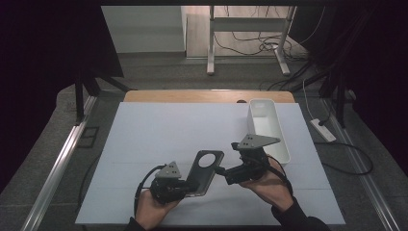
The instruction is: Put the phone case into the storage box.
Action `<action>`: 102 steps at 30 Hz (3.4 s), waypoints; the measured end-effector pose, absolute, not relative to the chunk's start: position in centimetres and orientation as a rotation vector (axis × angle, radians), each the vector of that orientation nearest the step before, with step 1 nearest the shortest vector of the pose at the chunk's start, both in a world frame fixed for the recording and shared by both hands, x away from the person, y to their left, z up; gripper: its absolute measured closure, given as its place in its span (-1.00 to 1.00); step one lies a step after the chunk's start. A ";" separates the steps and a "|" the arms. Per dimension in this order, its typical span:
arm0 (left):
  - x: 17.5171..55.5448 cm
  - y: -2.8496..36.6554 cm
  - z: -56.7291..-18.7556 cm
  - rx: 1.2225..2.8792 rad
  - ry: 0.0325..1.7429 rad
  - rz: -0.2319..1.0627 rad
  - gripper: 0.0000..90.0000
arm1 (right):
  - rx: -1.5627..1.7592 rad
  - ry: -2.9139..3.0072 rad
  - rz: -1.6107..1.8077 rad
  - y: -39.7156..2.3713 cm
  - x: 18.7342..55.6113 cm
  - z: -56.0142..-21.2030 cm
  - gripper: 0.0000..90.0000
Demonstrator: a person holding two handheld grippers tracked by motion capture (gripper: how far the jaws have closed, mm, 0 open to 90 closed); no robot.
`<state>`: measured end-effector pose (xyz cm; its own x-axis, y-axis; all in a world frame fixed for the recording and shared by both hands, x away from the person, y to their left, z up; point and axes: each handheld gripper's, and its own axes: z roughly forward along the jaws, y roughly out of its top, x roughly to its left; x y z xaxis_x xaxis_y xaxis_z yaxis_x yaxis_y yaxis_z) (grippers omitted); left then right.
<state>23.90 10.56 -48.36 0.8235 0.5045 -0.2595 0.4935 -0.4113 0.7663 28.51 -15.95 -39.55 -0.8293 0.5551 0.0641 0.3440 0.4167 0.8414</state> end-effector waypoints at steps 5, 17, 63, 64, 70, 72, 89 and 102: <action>23.9 10.6 -48.3 2.065 0.727 -0.011 0.87 | 0.776 2.434 1.386 -16.3 28.5 -39.3 -0.44; 24.0 10.6 -48.4 2.064 0.708 -0.048 0.88 | 0.737 2.445 1.435 -17.0 28.4 -38.9 0.45; 23.8 11.4 -48.0 2.031 0.697 0.047 -0.67 | 0.771 2.409 1.422 -17.9 29.0 -38.4 0.75; 23.7 11.6 -48.0 2.033 0.703 0.064 -0.70 | 0.771 2.408 1.419 -17.9 29.1 -38.4 0.75; 23.1 13.0 -48.5 2.021 0.751 0.113 -0.87 | 0.784 2.399 1.413 -18.4 29.8 -38.1 0.75; 22.7 13.7 -48.7 2.008 0.778 0.144 -0.91 | 0.785 2.396 1.412 -18.5 29.9 -38.0 0.75; 20.5 18.3 -49.6 1.942 0.879 0.265 -1.00 | 0.793 2.353 1.400 -19.0 31.7 -36.9 0.75; 18.5 21.7 -50.3 1.922 0.983 0.279 -1.00 | 0.807 2.328 1.394 -19.7 33.6 -35.7 0.75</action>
<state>18.55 21.74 -50.34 0.6538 0.7315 -0.1934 0.5207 -0.2495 0.8165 33.58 -19.70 -35.75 -0.7935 0.6082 0.0224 0.3070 0.3682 0.8776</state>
